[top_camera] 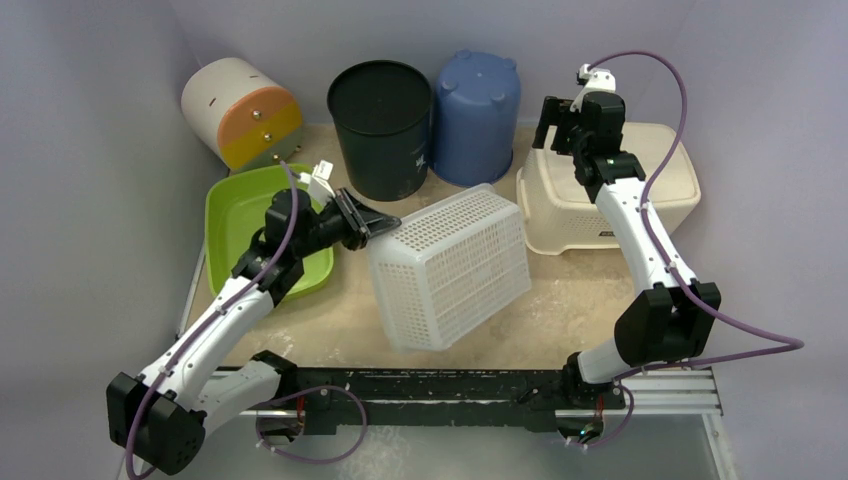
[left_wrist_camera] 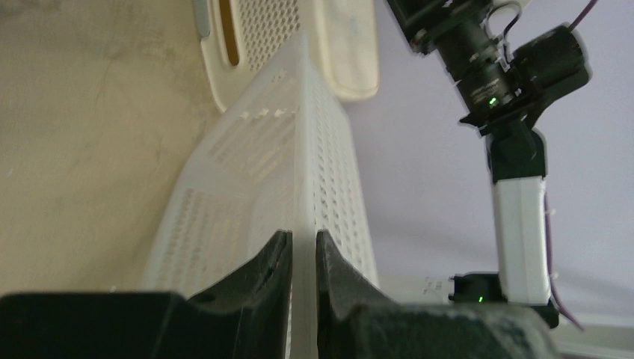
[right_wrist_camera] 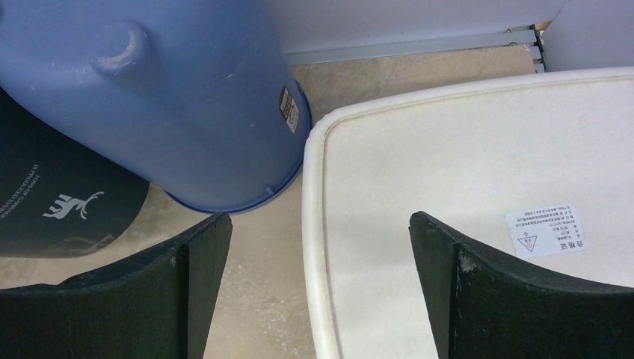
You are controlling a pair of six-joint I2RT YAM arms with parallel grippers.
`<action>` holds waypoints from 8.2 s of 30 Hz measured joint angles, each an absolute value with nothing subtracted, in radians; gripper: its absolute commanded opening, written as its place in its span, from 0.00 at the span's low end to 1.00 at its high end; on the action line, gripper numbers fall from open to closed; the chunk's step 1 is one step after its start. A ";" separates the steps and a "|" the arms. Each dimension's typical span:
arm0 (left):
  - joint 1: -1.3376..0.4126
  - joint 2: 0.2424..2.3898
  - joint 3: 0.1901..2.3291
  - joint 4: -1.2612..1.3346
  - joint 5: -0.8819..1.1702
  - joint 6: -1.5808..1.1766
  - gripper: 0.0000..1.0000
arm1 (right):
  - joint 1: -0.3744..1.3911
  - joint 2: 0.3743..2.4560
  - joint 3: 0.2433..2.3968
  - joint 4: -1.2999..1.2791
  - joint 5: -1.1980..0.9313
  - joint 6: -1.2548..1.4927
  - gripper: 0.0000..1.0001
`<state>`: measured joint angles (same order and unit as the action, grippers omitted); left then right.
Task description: Turn the large container upside down
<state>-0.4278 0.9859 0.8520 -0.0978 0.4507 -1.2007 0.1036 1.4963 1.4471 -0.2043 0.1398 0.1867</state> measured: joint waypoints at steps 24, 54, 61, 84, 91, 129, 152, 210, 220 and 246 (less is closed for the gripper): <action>-0.400 1.330 0.855 -0.121 0.175 -0.828 0.12 | 0.090 1.519 1.438 -0.193 0.140 0.183 0.91; -0.503 1.413 0.871 -0.413 -0.027 -0.528 0.24 | 0.078 1.544 1.436 -0.189 0.138 0.179 0.91; -0.642 1.552 0.974 -0.310 0.139 -0.530 0.24 | 0.078 1.544 1.431 -0.187 0.133 0.180 0.90; -0.668 1.348 1.159 -0.643 -0.465 -0.596 0.49 | 0.078 1.544 1.391 -0.167 0.108 0.180 0.91; -0.530 1.325 0.948 -0.665 -0.601 -0.655 0.49 | 0.078 1.544 1.391 -0.167 0.101 0.180 0.91; -0.458 1.358 0.808 -0.461 -0.516 -0.636 0.00 | 0.078 1.557 1.391 -0.168 0.082 0.180 0.91; -0.451 0.979 0.899 -0.311 -0.016 -1.115 0.00 | 0.078 1.557 1.382 -0.162 0.054 0.184 0.90; -0.441 0.663 0.728 -0.588 -0.496 -1.695 0.33 | 0.078 1.546 1.294 -0.106 -0.010 0.232 0.89; -0.433 0.704 0.672 -1.156 -0.501 -1.679 0.58 | 0.078 1.526 1.269 -0.091 -0.024 0.242 0.89; -0.433 1.212 1.109 -0.801 -0.688 -0.843 0.66 | 0.384 1.559 1.439 -0.190 -0.045 0.164 1.00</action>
<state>-0.4328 1.2121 1.1091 -0.8009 -0.6880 -0.8433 0.3843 1.5589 1.4391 -0.1902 -0.0448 0.1638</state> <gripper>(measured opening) 0.657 0.998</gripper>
